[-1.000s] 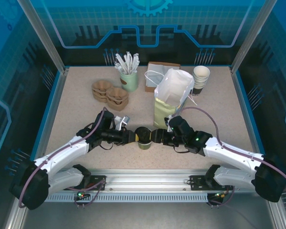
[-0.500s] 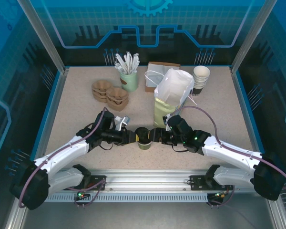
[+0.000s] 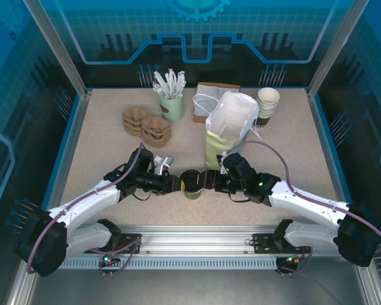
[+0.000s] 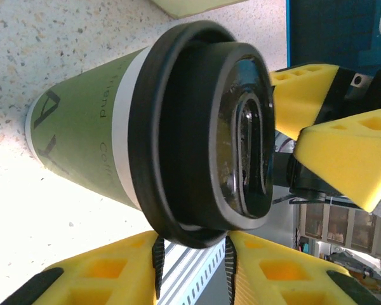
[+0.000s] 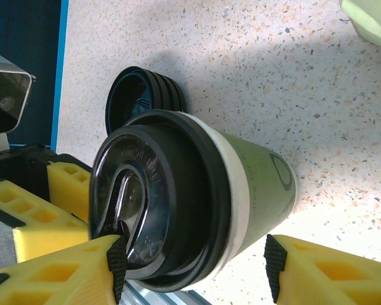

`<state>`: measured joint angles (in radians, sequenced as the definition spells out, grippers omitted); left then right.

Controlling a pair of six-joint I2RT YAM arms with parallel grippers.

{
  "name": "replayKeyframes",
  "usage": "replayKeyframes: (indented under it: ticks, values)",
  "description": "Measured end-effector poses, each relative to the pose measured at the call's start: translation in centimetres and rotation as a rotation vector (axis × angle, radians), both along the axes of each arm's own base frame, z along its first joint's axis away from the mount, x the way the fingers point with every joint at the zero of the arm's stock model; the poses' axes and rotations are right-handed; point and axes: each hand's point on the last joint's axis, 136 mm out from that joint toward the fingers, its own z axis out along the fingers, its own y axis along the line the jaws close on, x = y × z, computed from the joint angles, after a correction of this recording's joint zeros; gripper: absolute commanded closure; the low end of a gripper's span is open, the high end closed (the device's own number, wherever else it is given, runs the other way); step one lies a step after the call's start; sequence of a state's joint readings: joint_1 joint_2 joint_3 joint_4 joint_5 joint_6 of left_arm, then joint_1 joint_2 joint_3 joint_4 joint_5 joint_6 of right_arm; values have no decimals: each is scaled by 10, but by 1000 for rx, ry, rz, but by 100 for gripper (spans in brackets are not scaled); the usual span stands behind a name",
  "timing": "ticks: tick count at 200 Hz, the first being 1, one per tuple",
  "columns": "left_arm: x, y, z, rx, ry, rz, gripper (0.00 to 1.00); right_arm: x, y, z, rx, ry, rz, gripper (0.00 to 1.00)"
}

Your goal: Pack the takeout coffee

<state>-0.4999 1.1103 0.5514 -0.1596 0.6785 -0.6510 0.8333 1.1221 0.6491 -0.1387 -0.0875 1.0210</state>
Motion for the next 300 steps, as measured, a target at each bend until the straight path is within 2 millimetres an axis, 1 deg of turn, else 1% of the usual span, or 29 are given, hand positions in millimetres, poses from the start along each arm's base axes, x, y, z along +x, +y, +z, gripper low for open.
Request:
replayKeyframes:
  ticks: [35, 56, 65, 79, 90, 114, 146, 151, 163, 196, 242, 277, 300]
  values:
    - [0, 0, -4, 6, 9, -1, 66, 1, 0, -1, -2, 1, -1, 39]
    - [-1, 0, -5, 9, 14, -2, 62, 1, 1, -1, -3, 1, -1, 39]
    - [-1, 0, -5, 7, 14, -5, 59, 0, 1, -2, -4, 2, 1, 39]
    - [-3, 1, -4, 6, 11, -11, 49, 0, 2, -1, -4, 1, 4, 39]
    - [-5, 2, -3, 6, 6, -17, 45, 0, 3, 0, -2, -1, 4, 39]
    - [-9, 4, 7, -5, -22, -21, 39, 1, 3, 2, -1, -4, 4, 39]
    - [-13, 9, 17, 7, -60, -15, 35, 0, 3, 4, 1, -11, 9, 38]
    - [-13, 10, 18, 15, -62, -11, 27, 0, 2, 5, 2, -12, 9, 38]
    - [-10, 12, 21, 30, -73, -4, 22, -1, 1, 7, 3, -17, 11, 38]
    - [2, 16, 30, 66, -131, 42, 21, -2, -5, 17, 3, -44, 5, 38]
    - [26, 22, 40, 123, -158, 136, 22, -1, -7, 27, -14, -69, 10, 37]
    - [34, 24, 34, 146, -114, 186, 24, 0, -5, 34, -12, -82, 16, 37]
    - [35, 25, 32, 151, -107, 196, 25, 0, -6, 32, -18, -77, 17, 37]
